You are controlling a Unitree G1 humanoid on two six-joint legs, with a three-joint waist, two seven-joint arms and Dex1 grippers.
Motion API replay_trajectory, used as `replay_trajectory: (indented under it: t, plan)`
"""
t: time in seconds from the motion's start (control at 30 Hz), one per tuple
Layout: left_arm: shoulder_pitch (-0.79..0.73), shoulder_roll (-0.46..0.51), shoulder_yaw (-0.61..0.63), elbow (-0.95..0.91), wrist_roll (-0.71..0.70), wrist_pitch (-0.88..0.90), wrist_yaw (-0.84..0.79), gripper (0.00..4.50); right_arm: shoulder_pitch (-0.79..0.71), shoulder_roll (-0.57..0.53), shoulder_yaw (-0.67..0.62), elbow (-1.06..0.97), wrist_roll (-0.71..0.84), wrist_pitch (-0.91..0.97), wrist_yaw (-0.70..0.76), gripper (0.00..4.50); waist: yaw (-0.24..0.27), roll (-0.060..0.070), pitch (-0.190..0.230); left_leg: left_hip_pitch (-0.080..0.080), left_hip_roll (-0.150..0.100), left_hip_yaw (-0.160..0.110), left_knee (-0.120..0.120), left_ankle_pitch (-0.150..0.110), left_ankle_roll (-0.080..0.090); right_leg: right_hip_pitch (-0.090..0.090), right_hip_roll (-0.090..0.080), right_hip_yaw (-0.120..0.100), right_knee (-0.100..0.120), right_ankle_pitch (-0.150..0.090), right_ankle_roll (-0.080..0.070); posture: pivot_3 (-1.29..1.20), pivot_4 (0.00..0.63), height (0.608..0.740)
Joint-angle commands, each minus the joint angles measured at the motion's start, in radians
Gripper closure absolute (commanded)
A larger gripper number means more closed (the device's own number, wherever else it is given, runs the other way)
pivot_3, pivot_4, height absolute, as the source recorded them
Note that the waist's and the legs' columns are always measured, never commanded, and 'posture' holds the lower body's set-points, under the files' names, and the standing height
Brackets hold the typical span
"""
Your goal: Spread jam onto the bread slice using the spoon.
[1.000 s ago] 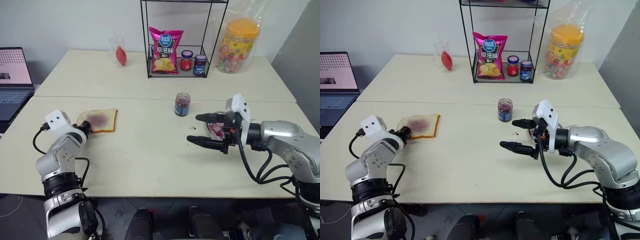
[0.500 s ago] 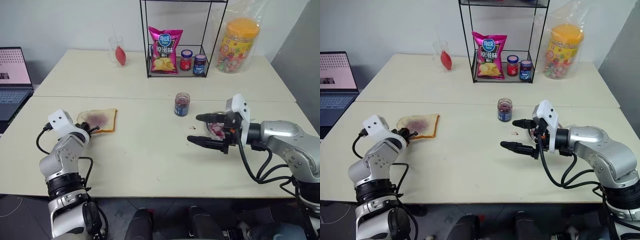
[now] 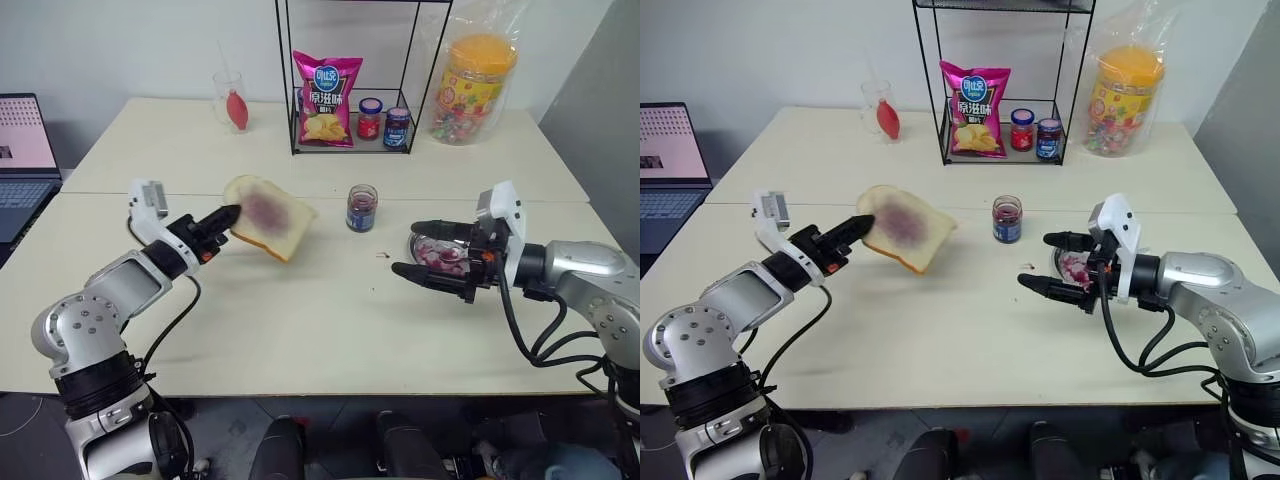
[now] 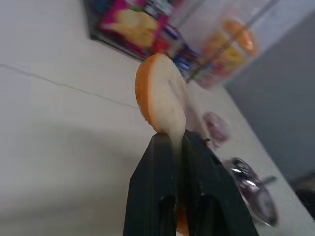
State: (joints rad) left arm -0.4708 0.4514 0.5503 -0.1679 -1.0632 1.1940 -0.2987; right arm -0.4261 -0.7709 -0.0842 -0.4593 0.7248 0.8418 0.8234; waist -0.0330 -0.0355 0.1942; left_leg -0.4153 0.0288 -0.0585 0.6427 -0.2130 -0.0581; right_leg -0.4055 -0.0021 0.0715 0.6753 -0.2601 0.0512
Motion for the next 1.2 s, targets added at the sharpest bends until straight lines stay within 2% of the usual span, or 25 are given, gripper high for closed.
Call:
replay_trajectory:
  t: [0.03, 0.13, 0.23, 0.3, 0.37, 0.47, 0.67, 0.73, 0.9, 1.2]
  plan:
    - [-0.014, 0.064, -0.062, -0.069, -0.157, 0.115, -0.09, 4.49, 0.015, -0.032, -0.054, -0.047, 0.018, -0.011, 0.006, 0.0, 0.0, 0.0, 0.0, 0.0, 0.0, 0.0, 0.0, 0.0, 0.0, 0.0, 0.0, 0.0, 0.0, 0.0, 0.0, 0.0, 0.15, 0.74]
    - [0.01, 0.173, -0.24, -0.134, -0.125, 0.141, -0.268, 4.49, 0.046, -0.052, -0.097, -0.064, 0.049, 0.008, 0.006, 0.0, -0.001, 0.0, 0.0, 0.0, 0.0, 0.0, 0.0, 0.0, 0.0, 0.0, 0.0, 0.0, -0.001, 0.0, 0.0, 0.0, 0.15, 0.74]
    - [0.049, 0.325, -0.496, -0.143, 0.097, -0.042, -0.509, 4.49, 0.09, -0.076, -0.124, -0.1, 0.084, 0.029, 0.016, 0.0, 0.0, 0.001, 0.001, 0.0, 0.0, 0.001, -0.001, 0.0, 0.0, -0.001, 0.0, 0.001, -0.001, -0.001, -0.001, 0.0, 0.15, 0.74]
    - [0.048, 0.375, -0.615, -0.101, 0.238, -0.198, -0.622, 4.49, 0.122, -0.098, -0.13, -0.128, 0.105, 0.039, 0.035, 0.0, 0.001, 0.001, 0.001, 0.0, 0.0, 0.001, -0.002, 0.0, 0.0, -0.001, 0.0, 0.001, -0.002, -0.002, -0.003, 0.0, 0.15, 0.74]
    - [0.019, 0.386, -0.724, -0.037, 0.384, -0.363, -0.707, 4.49, 0.162, -0.13, -0.129, -0.158, 0.121, 0.048, 0.063, 0.0, 0.002, 0.002, 0.001, 0.0, 0.0, 0.001, -0.002, 0.0, 0.0, -0.001, 0.0, 0.001, -0.001, -0.006, -0.01, 0.0, 0.15, 0.74]
    - [-0.063, 0.322, -0.814, 0.105, 0.545, -0.551, -0.743, 4.49, 0.216, -0.163, -0.138, -0.199, 0.159, 0.058, 0.091, 0.0, 0.008, 0.002, 0.002, 0.0, 0.0, 0.001, -0.002, 0.0, 0.0, -0.001, 0.0, 0.0, -0.001, -0.006, -0.011, 0.0, 0.15, 0.74]
    - [-0.17, 0.21, -0.86, 0.355, 0.726, -0.778, -0.784, 4.49, 0.285, -0.174, -0.138, -0.247, 0.135, 0.005, 0.091, 0.0, 0.003, 0.001, 0.002, -0.002, 0.0, 0.002, -0.001, 0.0, 0.0, -0.001, -0.001, 0.001, -0.004, -0.005, -0.009, 0.0, 0.15, 0.74]
    - [-0.208, 0.185, -0.88, 0.45, 0.781, -0.847, -0.81, 4.49, 0.309, -0.172, -0.133, -0.254, 0.12, -0.017, 0.091, 0.0, 0.002, 0.001, 0.002, -0.002, 0.0, 0.002, -0.002, 0.0, 0.0, -0.001, 0.0, 0.001, -0.004, -0.002, -0.003, 0.0, 0.15, 0.74]
    - [-0.286, 0.132, -0.854, 0.628, 0.861, -0.958, -0.806, 4.49, 0.379, -0.171, -0.145, -0.251, 0.09, -0.072, 0.107, 0.0, 0.003, 0.001, 0.002, -0.002, 0.001, 0.001, -0.003, 0.0, 0.0, -0.002, 0.0, 0.0, -0.003, -0.002, -0.003, 0.0, 0.15, 0.74]
    - [-0.318, 0.073, -0.84, 0.706, 0.931, -1.07, -0.812, 4.49, 0.42, -0.168, -0.131, -0.252, 0.073, -0.124, 0.12, 0.0, 0.003, 0.001, 0.002, -0.003, 0.0, 0.002, -0.001, 0.0, 0.0, -0.001, 0.0, 0.001, -0.003, 0.0, 0.0, 0.0, 0.15, 0.74]
